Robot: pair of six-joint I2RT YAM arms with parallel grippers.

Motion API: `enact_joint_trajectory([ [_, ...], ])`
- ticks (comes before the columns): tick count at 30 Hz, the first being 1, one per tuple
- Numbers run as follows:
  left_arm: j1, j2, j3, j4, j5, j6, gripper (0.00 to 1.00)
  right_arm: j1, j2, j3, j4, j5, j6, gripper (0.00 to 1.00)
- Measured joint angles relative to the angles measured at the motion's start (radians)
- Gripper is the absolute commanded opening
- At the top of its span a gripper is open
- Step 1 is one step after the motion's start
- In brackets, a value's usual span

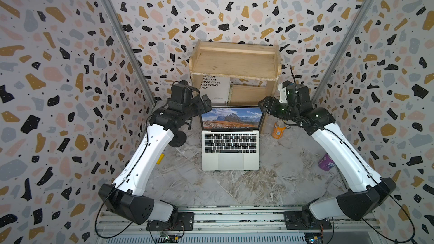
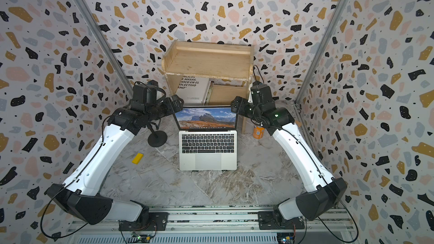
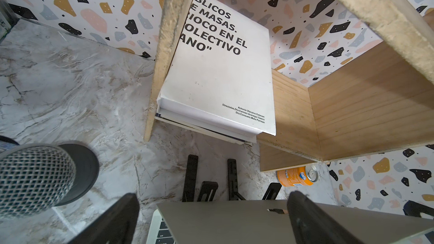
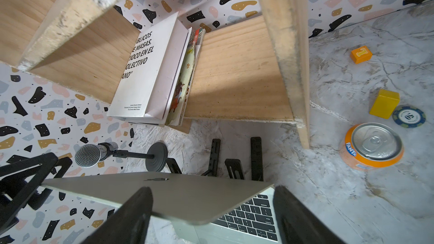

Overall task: Close the laptop lid and set it aside
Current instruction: Close the lid of the laptop.

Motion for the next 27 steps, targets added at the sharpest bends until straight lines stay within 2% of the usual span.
enact_joint_trajectory([
  [27, -0.033, -0.108, -0.114, 0.017, 0.003, -0.001, 0.99, 0.031, -0.082, -0.089, 0.010, 0.000, 0.008, 0.85],
])
